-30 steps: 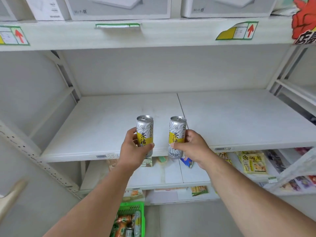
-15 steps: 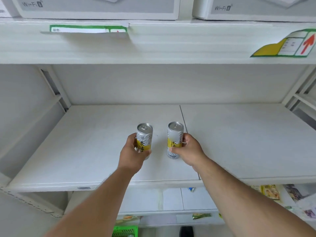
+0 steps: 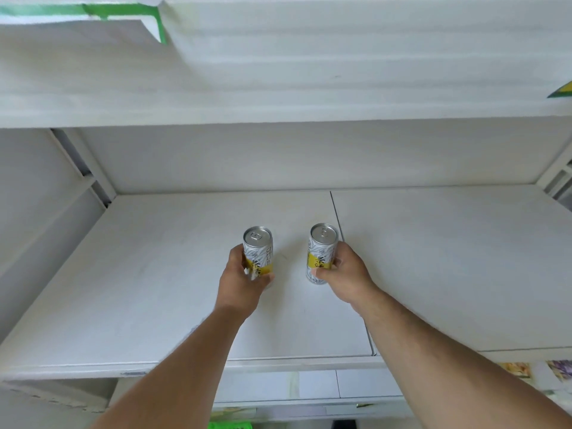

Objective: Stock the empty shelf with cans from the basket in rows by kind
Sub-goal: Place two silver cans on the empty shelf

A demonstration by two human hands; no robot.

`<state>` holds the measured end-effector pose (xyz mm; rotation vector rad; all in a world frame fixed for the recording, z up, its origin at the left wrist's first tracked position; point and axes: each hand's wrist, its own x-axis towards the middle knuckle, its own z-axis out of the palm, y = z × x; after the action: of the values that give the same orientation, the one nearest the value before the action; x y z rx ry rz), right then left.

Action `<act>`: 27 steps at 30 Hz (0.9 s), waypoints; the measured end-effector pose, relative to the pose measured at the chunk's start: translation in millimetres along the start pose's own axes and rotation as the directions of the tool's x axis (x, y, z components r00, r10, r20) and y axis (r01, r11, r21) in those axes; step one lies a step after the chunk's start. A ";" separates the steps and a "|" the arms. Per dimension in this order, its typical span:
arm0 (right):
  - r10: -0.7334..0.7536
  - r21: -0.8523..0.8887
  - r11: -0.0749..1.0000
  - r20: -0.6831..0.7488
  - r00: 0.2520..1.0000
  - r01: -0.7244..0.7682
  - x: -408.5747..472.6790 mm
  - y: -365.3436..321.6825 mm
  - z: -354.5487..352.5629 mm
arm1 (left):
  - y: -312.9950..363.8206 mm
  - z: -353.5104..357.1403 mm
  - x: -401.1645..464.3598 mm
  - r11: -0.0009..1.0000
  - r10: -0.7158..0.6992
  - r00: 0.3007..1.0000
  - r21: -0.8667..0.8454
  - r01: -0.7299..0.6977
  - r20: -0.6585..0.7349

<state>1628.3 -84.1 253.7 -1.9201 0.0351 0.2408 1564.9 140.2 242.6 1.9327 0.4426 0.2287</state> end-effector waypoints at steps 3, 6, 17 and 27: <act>-0.007 -0.012 1.000 0.001 1.000 0.007 8.7 0.1 5.1 | 3.4 5.7 10.4 1.000 0.010 1.000 0.018 -0.011 0.008; -0.020 -0.017 1.000 0.005 1.000 0.020 17.1 -1.1 7.3 | 6.9 10.7 17.4 0.999 0.020 1.000 0.027 -0.020 0.009; -0.001 -0.018 1.000 -0.264 0.964 -0.003 -55.6 3.0 36.0 | -2.6 4.0 1.2 0.999 -0.041 0.995 0.024 0.039 0.093; 0.104 -0.003 0.995 0.108 0.989 -0.104 -78.5 -47.5 78.5 | -9.8 -14.2 -24.5 0.998 -0.065 0.990 0.019 0.063 0.126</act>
<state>1546.4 -1.5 285.6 -1.9022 0.0632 0.4141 1535.4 145.6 240.3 1.9321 0.4226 0.0608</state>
